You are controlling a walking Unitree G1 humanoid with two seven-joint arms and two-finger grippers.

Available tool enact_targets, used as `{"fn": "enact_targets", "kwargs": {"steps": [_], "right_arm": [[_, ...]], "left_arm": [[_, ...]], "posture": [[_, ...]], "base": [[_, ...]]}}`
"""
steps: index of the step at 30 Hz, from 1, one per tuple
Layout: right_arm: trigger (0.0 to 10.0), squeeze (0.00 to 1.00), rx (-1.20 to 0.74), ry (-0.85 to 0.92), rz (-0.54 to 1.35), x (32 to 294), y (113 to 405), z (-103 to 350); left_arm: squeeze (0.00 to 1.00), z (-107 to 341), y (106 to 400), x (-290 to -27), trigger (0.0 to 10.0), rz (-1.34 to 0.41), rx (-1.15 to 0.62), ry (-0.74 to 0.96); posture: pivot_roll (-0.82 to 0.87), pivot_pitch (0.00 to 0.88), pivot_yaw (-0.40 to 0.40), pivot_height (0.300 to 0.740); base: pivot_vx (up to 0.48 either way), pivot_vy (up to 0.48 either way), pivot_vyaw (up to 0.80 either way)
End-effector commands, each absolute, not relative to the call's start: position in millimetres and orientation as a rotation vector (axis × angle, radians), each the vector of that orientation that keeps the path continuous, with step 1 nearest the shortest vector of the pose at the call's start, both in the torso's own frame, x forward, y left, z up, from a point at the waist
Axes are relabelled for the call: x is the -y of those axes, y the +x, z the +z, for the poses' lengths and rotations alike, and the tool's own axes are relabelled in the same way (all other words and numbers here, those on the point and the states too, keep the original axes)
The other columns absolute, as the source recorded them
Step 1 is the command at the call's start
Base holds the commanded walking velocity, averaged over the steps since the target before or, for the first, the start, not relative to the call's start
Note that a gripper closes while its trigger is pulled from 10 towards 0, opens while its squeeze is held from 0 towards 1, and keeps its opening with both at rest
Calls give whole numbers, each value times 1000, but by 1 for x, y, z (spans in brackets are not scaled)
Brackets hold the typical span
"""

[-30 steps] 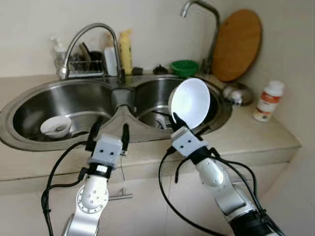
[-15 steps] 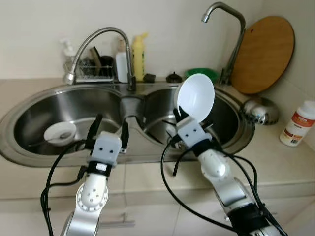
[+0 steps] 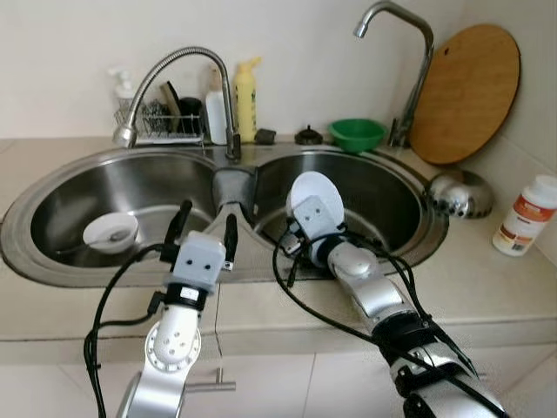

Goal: Kitchen organization

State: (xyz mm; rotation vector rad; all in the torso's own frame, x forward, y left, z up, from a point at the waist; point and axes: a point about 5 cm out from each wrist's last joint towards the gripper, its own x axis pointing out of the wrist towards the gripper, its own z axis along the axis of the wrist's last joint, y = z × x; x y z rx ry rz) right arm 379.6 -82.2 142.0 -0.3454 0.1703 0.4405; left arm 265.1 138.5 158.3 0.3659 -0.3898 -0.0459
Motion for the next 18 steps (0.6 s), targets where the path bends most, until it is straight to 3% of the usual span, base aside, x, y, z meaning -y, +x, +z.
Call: {"fn": "enact_targets", "kwargs": {"steps": [1, 5, 10, 11, 12, 13, 18], "right_arm": [[10000, 0, -237, -293, 395, 91, 385, 141], [10000, 0, -290, -209, 345, 99, 392, 145], [10000, 0, -390, 54, 184, 118, 401, 148], [10000, 290, -396, 87, 172, 119, 401, 148], [10000, 290, -400, 109, 165, 120, 401, 148], [10000, 1000, -403, 120, 160, 120, 401, 148], [10000, 1000, -412, 155, 137, 122, 401, 148]], "left_arm": [[0, 159, 266, -137, 10000, -50, 394, 374], [0, 157, 265, -137, 10000, -50, 390, 376], [0, 156, 265, -135, 10000, -50, 386, 372], [0, 156, 265, -134, 10000, -50, 386, 371], [0, 156, 265, -134, 10000, -50, 386, 370], [0, 156, 264, -134, 10000, -50, 386, 370], [0, 154, 264, -134, 10000, -54, 381, 371]], "posture": [[4, 0, 4, 740], [4, 0, 2, 740], [9, 0, -5, 740], [9, 0, -5, 740], [9, 0, -5, 740], [7, 0, -4, 740], [5, 0, -1, 740]], "base": [[0, 0, 0], [0, 0, 0], [0, 0, 0], [0, 0, 0], [0, 0, 0], [0, 0, 0], [0, 0, 0]]}}
